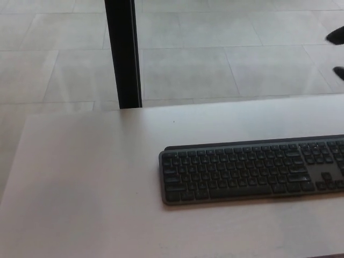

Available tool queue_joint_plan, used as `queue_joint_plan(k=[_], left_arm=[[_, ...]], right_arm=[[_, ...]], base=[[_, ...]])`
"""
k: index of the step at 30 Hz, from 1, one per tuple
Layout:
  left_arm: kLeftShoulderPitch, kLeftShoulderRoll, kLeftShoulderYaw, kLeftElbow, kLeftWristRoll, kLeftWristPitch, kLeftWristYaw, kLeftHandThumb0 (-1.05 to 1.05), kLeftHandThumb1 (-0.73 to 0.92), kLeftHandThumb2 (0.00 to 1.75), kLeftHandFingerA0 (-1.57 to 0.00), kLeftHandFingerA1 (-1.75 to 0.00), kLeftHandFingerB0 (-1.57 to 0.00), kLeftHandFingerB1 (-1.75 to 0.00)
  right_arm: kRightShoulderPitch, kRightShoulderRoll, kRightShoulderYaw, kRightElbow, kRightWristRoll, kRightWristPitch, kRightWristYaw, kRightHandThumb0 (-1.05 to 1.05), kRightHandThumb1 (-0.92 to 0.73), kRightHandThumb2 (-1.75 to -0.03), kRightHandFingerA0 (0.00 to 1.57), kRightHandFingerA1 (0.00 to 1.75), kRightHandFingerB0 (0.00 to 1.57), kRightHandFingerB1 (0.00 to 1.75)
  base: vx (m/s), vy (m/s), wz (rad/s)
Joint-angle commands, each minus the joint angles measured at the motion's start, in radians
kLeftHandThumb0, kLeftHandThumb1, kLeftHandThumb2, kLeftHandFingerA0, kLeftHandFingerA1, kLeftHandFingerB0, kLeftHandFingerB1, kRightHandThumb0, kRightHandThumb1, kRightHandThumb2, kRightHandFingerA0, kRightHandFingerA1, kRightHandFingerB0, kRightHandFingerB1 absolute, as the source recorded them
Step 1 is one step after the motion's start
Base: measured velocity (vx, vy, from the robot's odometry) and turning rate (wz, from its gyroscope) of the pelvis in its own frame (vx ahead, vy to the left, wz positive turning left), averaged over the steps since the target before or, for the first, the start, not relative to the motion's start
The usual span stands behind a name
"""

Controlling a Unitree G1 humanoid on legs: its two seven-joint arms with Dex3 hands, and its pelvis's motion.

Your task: The robot uses its right fingers to click on the space key of the black keyboard placed on the center of the white desk.

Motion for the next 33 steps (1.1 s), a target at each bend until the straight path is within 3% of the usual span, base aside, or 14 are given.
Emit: queue_joint_plan(k=[1, 10, 11, 13, 14, 16, 17, 20, 21, 22, 23, 24, 28, 33], left_arm=[[0.034, 0.007, 0.005, -0.018, -0.008, -0.001, 0.009, -0.37, 0.81, 0.63, -0.53, -0.60, -0.31, -0.46], [0.039, 0.019, 0.000, 0.002, -0.002, -0.012, -0.014, -0.37, 0.82, 0.63, -0.51, -0.58, -0.31, -0.46], [0.034, 0.021, 0.004, 0.008, -0.006, -0.007, -0.012, -0.36, 0.81, 0.64, -0.49, -0.58, -0.31, -0.47], [0.032, 0.022, 0.003, 0.007, -0.004, -0.006, -0.008, -0.37, 0.80, 0.62, -0.51, -0.59, -0.36, -0.50], [0.038, 0.020, 0.000, -0.005, -0.001, -0.007, -0.003, -0.38, 0.80, 0.63, -0.53, -0.59, -0.32, -0.47], [0.039, 0.019, 0.004, -0.010, -0.006, -0.002, -0.002, -0.39, 0.81, 0.64, -0.51, -0.59, -0.27, -0.46], [0.039, 0.019, 0.002, -0.011, -0.004, -0.002, 0.002, -0.38, 0.81, 0.63, -0.54, -0.60, -0.29, -0.46], [0.036, 0.020, -0.001, -0.009, 0.002, -0.004, 0.019, -0.37, 0.80, 0.63, -0.55, -0.59, -0.32, -0.46], [0.044, 0.019, -0.008, -0.015, 0.009, -0.012, 0.015, -0.38, 0.82, 0.63, -0.53, -0.57, -0.30, -0.44], [0.049, 0.017, -0.007, -0.023, 0.007, -0.012, 0.012, -0.38, 0.82, 0.64, -0.52, -0.57, -0.29, -0.45], [0.054, 0.016, -0.011, -0.024, 0.011, -0.014, 0.011, -0.38, 0.83, 0.64, -0.52, -0.57, -0.27, -0.43], [0.058, 0.017, -0.015, -0.024, 0.016, -0.016, 0.012, -0.39, 0.84, 0.64, -0.51, -0.56, -0.27, -0.42], [0.060, 0.019, -0.013, -0.010, 0.016, -0.019, 0.024, -0.39, 0.81, 0.63, -0.55, -0.56, -0.29, -0.42], [0.069, 0.016, -0.025, 0.005, 0.036, -0.041, 0.039, -0.41, 0.80, 0.63, -0.58, -0.56, -0.29, -0.41]], right_arm=[[0.180, -0.098, -0.439, -0.054, 0.256, 0.212, 0.043, -0.19, -0.57, -0.59, 0.95, 1.70, 0.64, 0.49], [0.301, -0.103, -0.658, 0.049, 0.309, 0.169, -0.020, -0.39, -0.38, -0.78, 1.13, 1.65, 0.74, 0.58], [0.347, -0.097, -0.695, 0.091, 0.309, 0.129, -0.052, -0.44, -0.36, -0.97, 1.31, 1.33, 0.70, 0.72], [0.383, -0.086, -0.734, 0.130, 0.318, 0.096, -0.078, -0.43, -0.37, -0.95, 1.32, 1.35, 0.67, 0.72], [0.403, -0.076, -0.751, 0.154, 0.320, 0.065, -0.105, -0.37, -0.43, -0.77, 1.09, 1.67, 0.73, 0.60], [0.415, -0.069, -0.766, 0.208, 0.324, 0.016, -0.144, -0.36, -0.43, -0.76, 1.07, 1.59, 0.73, 0.58], [0.434, -0.054, -0.786, 0.252, 0.338, -0.017, -0.169, -0.29, -0.48, -0.72, 0.91, 1.22, 0.70, 0.58], [0.453, -0.022, -0.838, 0.320, 0.387, -0.012, -0.187, -0.27, -0.50, -0.68, 0.74, 1.03, 0.70, 0.57], [0.477, 0.000, -0.839, 0.357, 0.360, -0.007, -0.249, -0.33, -0.52, -0.66, 0.83, 1.30, 0.71, 0.55], [0.487, 0.020, -0.850, 0.387, 0.370, -0.041, -0.274, -0.32, -0.53, -0.64, 0.72, 1.16, 0.72, 0.59], [0.491, 0.043, -0.876, 0.415, 0.401, -0.040, -0.282, -0.33, -0.56, -0.65, 0.69, 1.22, 0.66, 0.60], [0.492, 0.054, -0.892, 0.441, 0.418, -0.041, -0.293, -0.30, -0.52, -0.68, 0.87, 1.58, 0.65, 0.61], [0.470, 0.095, -0.963, 0.502, 0.491, -0.004, -0.344, -0.34, -0.55, -0.67, 1.23, 1.69, 0.69, 0.65], [0.458, 0.134, -1.026, 0.566, 0.576, 0.028, -0.333, -0.25, -0.49, -0.74, 1.15, 1.65, 0.66, 0.69]], base=[[0.00, 0.000, 0.00], [0.00, 0.000, 0.00], [0.00, 0.000, 0.00], [0.00, 0.000, 0.00], [0.00, 0.000, 0.00], [0.00, 0.000, 0.00], [0.00, 0.000, 0.00], [0.00, 0.000, 0.00], [0.00, 0.000, 0.00], [0.00, 0.000, 0.00], [0.00, 0.000, 0.00], [0.00, 0.000, 0.00], [0.00, 0.000, 0.00], [0.00, 0.000, 0.00]])
